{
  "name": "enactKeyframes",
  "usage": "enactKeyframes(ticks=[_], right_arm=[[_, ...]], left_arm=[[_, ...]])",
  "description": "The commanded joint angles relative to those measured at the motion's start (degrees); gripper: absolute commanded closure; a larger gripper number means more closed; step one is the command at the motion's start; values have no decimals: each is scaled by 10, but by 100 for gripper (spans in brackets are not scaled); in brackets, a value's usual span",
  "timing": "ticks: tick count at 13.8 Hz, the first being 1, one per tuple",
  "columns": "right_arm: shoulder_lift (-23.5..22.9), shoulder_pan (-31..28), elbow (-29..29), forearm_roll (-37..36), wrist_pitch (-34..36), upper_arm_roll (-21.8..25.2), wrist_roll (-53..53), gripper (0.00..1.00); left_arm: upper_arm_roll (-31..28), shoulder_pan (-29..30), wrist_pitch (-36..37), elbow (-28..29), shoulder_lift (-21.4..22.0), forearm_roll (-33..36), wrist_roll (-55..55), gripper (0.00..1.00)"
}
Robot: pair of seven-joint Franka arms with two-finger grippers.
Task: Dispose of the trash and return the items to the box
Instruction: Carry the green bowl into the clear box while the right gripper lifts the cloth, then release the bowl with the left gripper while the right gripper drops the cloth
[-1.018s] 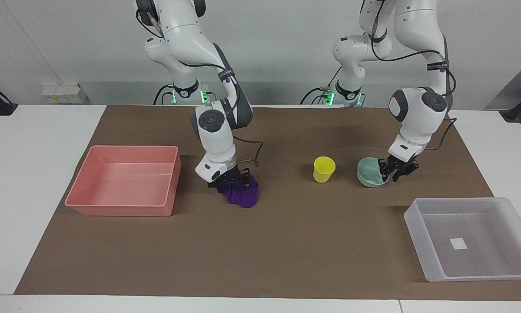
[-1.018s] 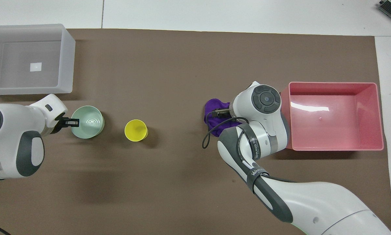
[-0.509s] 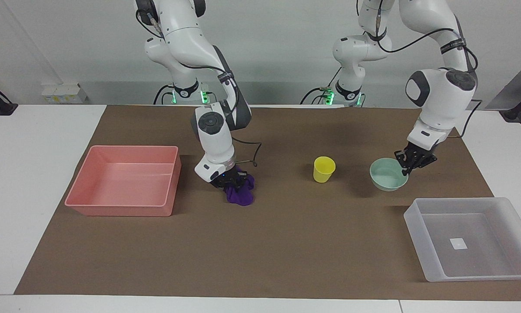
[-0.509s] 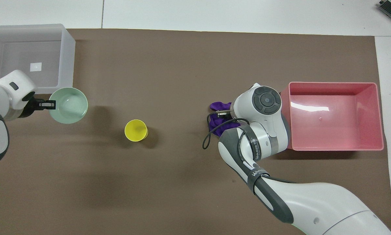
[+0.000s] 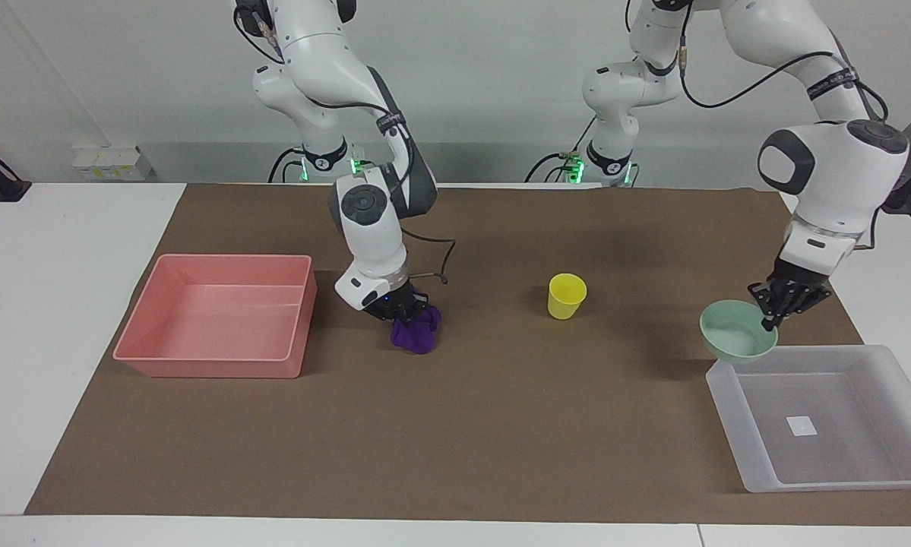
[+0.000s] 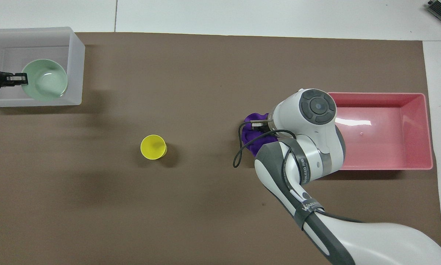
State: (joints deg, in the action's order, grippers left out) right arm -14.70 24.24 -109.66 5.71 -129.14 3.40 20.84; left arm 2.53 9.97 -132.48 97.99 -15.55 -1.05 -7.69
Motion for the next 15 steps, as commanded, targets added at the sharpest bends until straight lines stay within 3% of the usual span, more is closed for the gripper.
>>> enactKeyframes(ticks=[1,4,6,9,14,15], right_arm=[[51,-16,8,9,45,-1,20,100],[81,-29,43,2,93,1,19,100],[109,-53,53,-20,121,1,13,100],[141,-103,53,-46,151,0,-50,100],[134,-233,22,-44,140,0,-249,100],[122,-255,10,-45,122,0,-278,100]], left_arm=[[5,19,41,-153,-116,31,-4,100],[5,30,43,-255,-201,41,-4,100],[5,37,36,-285,-236,42,-3,100],[5,38,8,-278,-257,54,-3,100],[5,48,-15,-238,-252,55,-3,100],[5,46,-12,-234,-252,54,-3,76]])
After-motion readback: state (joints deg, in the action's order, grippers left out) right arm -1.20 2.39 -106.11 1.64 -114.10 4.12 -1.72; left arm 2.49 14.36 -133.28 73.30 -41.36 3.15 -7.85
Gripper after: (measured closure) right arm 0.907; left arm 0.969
